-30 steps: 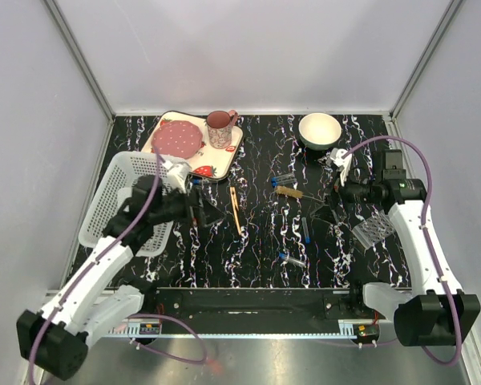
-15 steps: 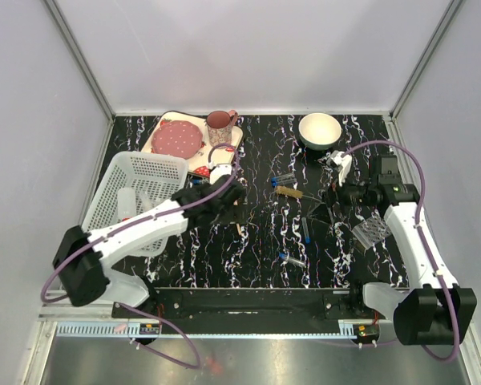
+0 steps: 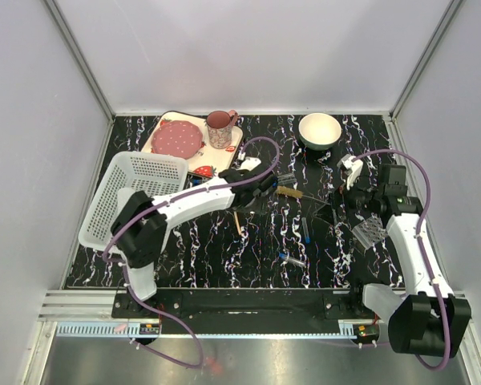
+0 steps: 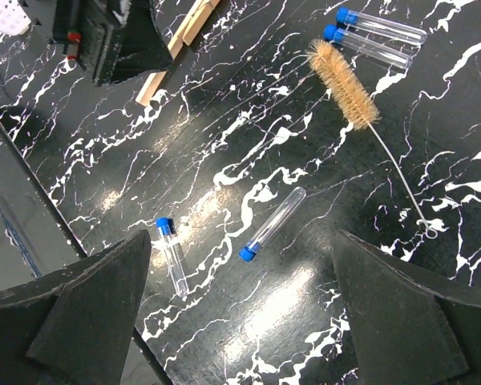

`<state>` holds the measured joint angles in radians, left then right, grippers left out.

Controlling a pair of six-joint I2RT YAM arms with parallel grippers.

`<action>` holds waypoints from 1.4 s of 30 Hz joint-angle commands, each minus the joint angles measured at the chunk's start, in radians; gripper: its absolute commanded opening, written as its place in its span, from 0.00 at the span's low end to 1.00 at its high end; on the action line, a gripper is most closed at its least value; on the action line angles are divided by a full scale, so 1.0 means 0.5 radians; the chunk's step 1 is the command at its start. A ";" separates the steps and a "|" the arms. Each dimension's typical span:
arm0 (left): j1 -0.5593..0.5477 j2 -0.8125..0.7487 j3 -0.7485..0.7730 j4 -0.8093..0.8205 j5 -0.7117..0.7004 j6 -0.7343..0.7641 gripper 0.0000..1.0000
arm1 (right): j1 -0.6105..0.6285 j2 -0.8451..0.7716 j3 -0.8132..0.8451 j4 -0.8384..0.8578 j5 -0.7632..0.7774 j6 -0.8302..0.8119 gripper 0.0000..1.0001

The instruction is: Organize the chemistry lab equipment

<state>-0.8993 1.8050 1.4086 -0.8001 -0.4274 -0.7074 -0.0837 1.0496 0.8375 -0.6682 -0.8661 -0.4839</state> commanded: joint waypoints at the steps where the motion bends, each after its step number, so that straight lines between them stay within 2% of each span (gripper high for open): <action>1: -0.005 0.154 0.156 -0.016 0.039 0.096 0.99 | -0.044 -0.099 -0.052 0.161 -0.056 0.044 1.00; 6: 0.025 0.249 0.162 0.029 0.085 0.102 0.95 | -0.069 -0.139 -0.107 0.216 -0.072 0.054 1.00; 20: 0.323 0.200 -0.160 0.336 0.557 0.111 0.56 | -0.090 -0.169 -0.129 0.235 -0.075 0.029 1.00; 23: 0.350 0.200 -0.188 0.352 0.597 0.120 0.43 | -0.096 -0.176 -0.126 0.235 -0.081 0.032 1.00; 24: 0.357 0.204 -0.191 0.352 0.603 0.126 0.36 | -0.096 -0.173 -0.129 0.232 -0.084 0.032 1.00; 27: 0.366 0.213 -0.197 0.346 0.622 0.142 0.30 | -0.099 -0.179 -0.129 0.235 -0.087 0.032 1.00; 28: 0.372 0.222 -0.197 0.342 0.628 0.142 0.24 | -0.099 -0.179 -0.132 0.235 -0.087 0.032 1.00; 30: 0.372 0.234 -0.197 0.336 0.634 0.151 0.17 | -0.103 -0.182 -0.132 0.235 -0.087 0.032 1.00; 31: 0.372 0.237 -0.206 0.336 0.634 0.157 0.10 | -0.106 -0.182 -0.129 0.232 -0.087 0.032 1.00; 34: 0.372 0.195 -0.240 0.355 0.649 0.181 0.01 | -0.109 -0.188 -0.129 0.235 -0.090 0.035 1.00; 38: 0.372 0.020 -0.369 0.538 0.772 0.356 0.00 | -0.115 -0.191 -0.135 0.232 -0.090 0.032 1.00; 42: 0.375 -0.329 -0.565 0.713 0.947 0.540 0.00 | -0.121 -0.194 -0.132 0.235 -0.090 0.026 1.00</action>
<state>-0.7139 1.8259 1.1851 -0.5625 -0.0635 -0.5480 -0.1349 0.9707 0.7692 -0.5869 -0.8837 -0.4664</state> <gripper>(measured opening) 0.029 0.994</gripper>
